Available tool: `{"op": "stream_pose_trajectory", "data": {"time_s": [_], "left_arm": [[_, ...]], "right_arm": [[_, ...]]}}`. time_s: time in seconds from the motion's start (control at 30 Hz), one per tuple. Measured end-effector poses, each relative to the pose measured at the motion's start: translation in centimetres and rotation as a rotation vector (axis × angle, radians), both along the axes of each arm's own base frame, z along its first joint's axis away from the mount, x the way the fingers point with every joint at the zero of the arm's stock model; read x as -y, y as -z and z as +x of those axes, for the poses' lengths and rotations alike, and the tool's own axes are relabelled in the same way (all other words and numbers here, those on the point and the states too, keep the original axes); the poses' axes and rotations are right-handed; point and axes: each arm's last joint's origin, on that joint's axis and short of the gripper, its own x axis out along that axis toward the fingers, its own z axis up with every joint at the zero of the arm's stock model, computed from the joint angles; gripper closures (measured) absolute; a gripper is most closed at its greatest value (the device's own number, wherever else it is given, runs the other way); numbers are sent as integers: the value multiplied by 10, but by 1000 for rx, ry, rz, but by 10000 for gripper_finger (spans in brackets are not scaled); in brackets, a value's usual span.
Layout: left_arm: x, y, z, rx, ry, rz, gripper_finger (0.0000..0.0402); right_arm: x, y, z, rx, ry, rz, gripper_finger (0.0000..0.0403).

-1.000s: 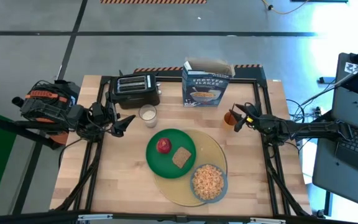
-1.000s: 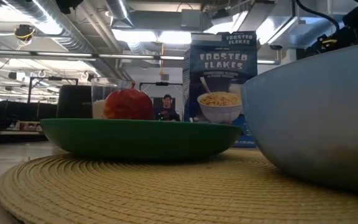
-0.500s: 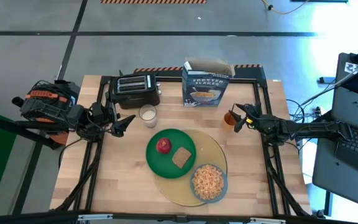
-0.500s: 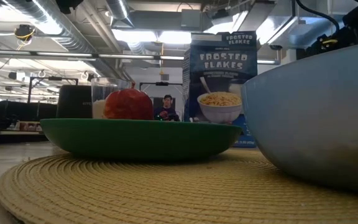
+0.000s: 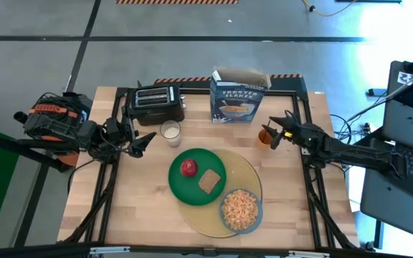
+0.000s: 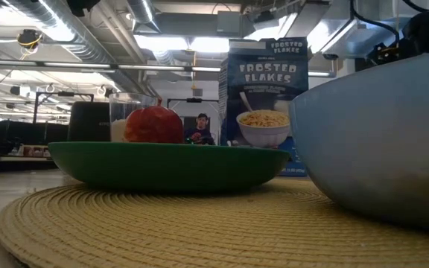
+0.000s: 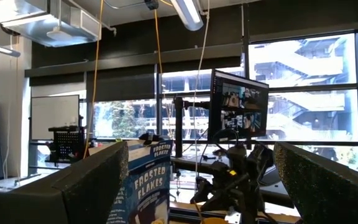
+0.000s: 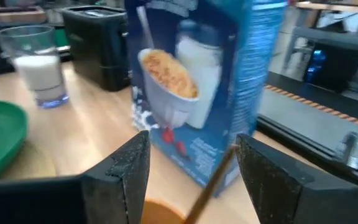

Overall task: Arrange a breakfast setting
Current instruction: Put the gold spoon between the green plate and the blue bowl

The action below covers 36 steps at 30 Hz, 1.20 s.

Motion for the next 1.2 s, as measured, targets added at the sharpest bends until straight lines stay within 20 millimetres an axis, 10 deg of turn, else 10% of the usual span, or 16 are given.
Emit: {"op": "stream_pose_trajectory", "data": {"time_s": [0.97,1.2], "left_arm": [[0,0,0,-1,-1,0,4],[0,0,0,-1,-2,0,4]], "right_arm": [[11,7,22,-30,-251,13,191],[12,10,21,-63,-201,19,252]]}}
